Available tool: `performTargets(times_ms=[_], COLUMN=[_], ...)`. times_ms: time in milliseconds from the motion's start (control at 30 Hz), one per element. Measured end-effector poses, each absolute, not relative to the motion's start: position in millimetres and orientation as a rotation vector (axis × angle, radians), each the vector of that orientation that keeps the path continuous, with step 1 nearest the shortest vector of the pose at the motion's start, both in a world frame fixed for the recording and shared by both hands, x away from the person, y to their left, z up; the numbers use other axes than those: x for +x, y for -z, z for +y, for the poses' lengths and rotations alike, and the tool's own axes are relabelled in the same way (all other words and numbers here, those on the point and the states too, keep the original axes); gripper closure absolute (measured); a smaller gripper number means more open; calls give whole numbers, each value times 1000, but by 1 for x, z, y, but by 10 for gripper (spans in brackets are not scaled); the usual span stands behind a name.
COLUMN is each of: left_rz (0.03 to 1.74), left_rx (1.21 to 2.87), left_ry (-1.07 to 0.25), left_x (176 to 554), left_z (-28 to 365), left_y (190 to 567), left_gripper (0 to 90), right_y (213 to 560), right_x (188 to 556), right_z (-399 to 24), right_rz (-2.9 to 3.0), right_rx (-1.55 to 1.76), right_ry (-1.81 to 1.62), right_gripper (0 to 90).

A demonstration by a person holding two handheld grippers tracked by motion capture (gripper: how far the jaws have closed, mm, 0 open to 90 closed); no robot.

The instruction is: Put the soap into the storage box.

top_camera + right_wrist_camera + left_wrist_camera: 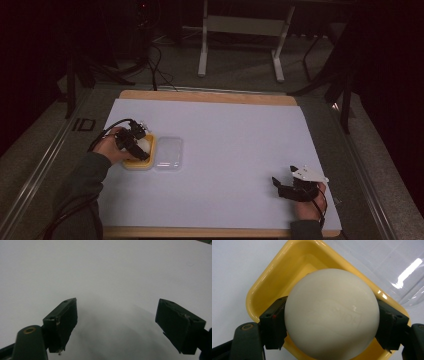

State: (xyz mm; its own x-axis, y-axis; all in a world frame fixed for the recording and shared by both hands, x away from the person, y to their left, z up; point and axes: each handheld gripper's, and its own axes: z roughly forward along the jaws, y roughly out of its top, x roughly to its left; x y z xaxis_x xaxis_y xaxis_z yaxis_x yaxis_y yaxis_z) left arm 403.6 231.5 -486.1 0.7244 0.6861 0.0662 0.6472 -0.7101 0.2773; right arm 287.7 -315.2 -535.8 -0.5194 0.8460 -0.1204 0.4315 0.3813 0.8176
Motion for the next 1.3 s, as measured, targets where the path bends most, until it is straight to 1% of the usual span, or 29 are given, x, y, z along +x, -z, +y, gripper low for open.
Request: performTargets(times_ms=[267,400,500,600,933,1067,1300], left_rz=[1049,1057,1108,1119,1099,1068,1043], left_rx=[2725,2702,2670,2659,2659,2684,2707], left_ry=[-215,-204,-151,-137,-181,-209,-198], left_x=[404,405,408,408,404,404,403], left_z=[231,235,238,239,238,236,235], left_y=[495,496,498,498,500,499,498], left_gripper=[239,238,236,232,224,199,164], right_y=[536,536,536,536,536,536,536], right_x=[288,288,288,288,288,287,287], right_z=[-315,-315,-315,-315,-315,-315,-315], right_rz=[2110,2110,2111,2111,2113,2113,2114], right_rx=[1093,1093,1092,1092,1093,1091,1090], right_ry=[-1018,-1019,-1018,-1018,-1018,-1016,-1016], right_gripper=[178,178,178,178,178,178,178])
